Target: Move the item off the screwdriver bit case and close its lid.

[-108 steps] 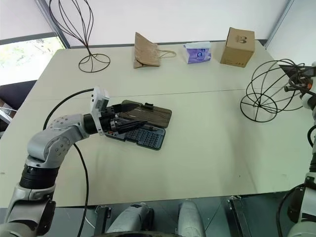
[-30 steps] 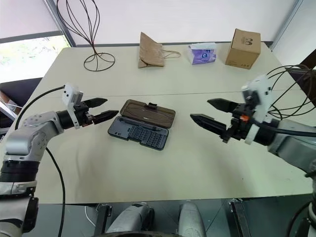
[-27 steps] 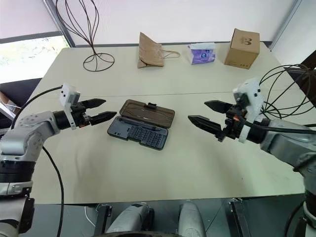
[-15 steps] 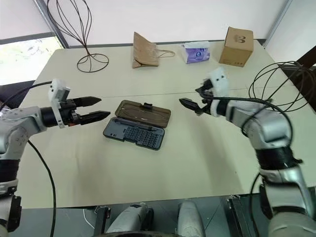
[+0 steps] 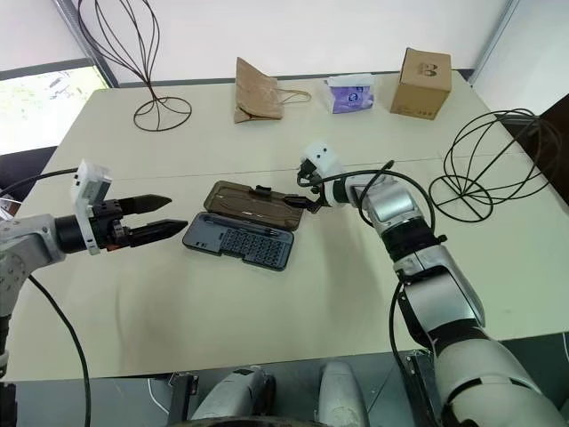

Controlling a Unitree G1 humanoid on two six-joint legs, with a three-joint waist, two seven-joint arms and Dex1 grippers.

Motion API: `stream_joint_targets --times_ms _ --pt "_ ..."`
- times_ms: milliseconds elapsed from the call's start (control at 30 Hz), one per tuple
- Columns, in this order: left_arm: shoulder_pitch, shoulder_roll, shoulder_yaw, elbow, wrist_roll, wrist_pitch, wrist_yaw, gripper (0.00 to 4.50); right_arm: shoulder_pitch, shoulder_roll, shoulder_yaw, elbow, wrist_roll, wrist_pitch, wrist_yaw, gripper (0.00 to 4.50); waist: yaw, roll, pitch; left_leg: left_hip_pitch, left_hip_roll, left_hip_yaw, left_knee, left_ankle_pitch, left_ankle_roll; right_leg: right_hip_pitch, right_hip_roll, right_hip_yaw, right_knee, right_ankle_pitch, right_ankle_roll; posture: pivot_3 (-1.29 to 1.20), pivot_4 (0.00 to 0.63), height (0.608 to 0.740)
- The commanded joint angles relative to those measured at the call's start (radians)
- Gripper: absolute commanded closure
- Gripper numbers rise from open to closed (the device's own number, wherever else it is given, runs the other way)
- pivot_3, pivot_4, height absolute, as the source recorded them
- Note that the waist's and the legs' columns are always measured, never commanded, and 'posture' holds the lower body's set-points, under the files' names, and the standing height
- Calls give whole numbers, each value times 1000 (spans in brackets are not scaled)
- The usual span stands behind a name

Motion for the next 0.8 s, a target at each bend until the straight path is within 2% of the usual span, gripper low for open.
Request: stream_joint_targets --times_ms 33,100,267,300,333,467,533,667,800 --pt "2 14 28 -34 -15 -3 8 0 -56 30 12 124 -76 -72 37 272 -3 0 0 0 0 0 0 0 0 0 0 0 0 0 0 0 150 740" --pt "5 12 27 -35 -14 -7 12 0 -78 52 26 195 -118 -109 62 896 -7 1 0 0 0 0 -1 0 0 0 0 0 0 0 0 0 150 740" --pt "18 0 23 -47 -8 -19 28 0 -108 96 30 321 -188 -175 85 3368 -7 1 0 1 0 -1 0 0 0 1 0 0 0 0 0 0 150 740" --pt "21 -1 23 -50 -8 -22 31 0 -110 101 31 336 -200 -186 92 4066 -7 1 0 1 0 -1 0 0 0 1 0 0 0 0 0 0 150 740" --pt "25 -3 23 -54 -6 -25 35 0 -111 105 34 348 -212 -195 102 4479 -8 0 0 1 0 -1 0 0 0 1 0 -1 0 0 0 0 150 740" --pt "38 -6 25 -67 -6 -31 47 0 -101 88 72 364 -294 -288 137 4479 -13 0 -1 3 0 -1 0 0 0 2 0 -1 1 0 0 0 150 740" --pt "42 -8 22 -73 -6 -32 51 0 -93 54 89 347 -340 -403 135 4479 -12 0 -1 3 0 -1 0 0 -1 3 0 -1 1 0 0 0 150 740" --pt "51 -6 16 -85 -9 -29 49 0 -65 -68 123 259 -412 -719 188 4479 2 1 0 2 -2 -3 1 0 0 2 0 -1 1 0 0 0 150 740" --pt "64 -1 -1 -102 -13 -25 31 0 -56 -197 141 210 -485 -930 193 4479 6 2 0 2 -5 -6 2 0 0 1 -2 0 1 0 0 0 150 740"
